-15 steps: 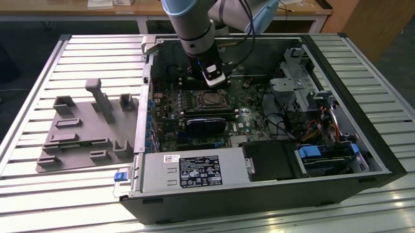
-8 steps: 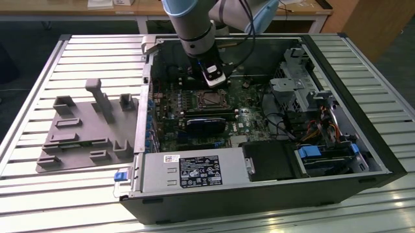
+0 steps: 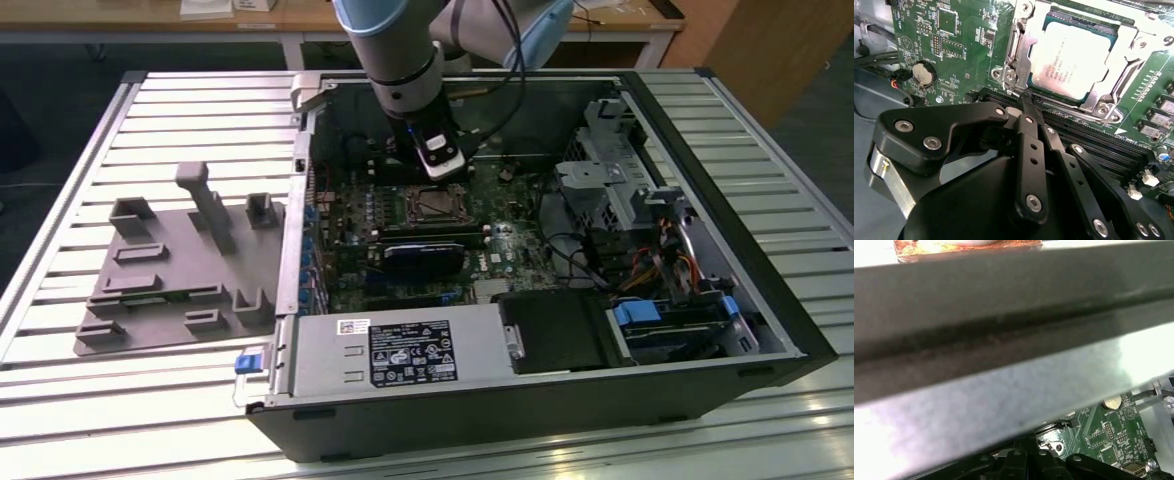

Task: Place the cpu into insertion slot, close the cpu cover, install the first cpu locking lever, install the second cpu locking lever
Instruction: 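Install the first cpu locking lever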

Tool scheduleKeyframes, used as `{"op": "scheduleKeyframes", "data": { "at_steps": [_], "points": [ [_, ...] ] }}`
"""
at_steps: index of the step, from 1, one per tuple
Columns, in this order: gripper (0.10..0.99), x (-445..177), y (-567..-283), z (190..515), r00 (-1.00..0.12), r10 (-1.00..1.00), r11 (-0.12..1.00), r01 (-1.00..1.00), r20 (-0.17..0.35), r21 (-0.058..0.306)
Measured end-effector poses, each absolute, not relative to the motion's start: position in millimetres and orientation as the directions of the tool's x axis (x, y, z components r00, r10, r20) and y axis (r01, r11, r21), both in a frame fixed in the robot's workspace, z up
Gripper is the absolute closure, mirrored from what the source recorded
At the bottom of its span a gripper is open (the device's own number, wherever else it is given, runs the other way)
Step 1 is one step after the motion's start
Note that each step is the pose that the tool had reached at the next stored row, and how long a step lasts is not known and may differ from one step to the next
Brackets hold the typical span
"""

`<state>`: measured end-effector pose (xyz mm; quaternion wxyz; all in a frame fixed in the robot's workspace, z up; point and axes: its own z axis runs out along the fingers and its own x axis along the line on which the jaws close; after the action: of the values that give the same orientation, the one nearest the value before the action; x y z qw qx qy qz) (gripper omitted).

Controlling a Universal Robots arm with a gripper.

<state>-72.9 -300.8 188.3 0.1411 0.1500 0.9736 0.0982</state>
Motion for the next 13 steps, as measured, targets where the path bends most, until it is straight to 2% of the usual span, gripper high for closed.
{"op": "scheduleKeyframes", "data": {
  "at_steps": [13],
  "points": [
    [0.984, -72.9, -300.8, 199.6, -0.915, 0.320, 0.936, 0.265, -0.246, 0.231]
  ]
}}
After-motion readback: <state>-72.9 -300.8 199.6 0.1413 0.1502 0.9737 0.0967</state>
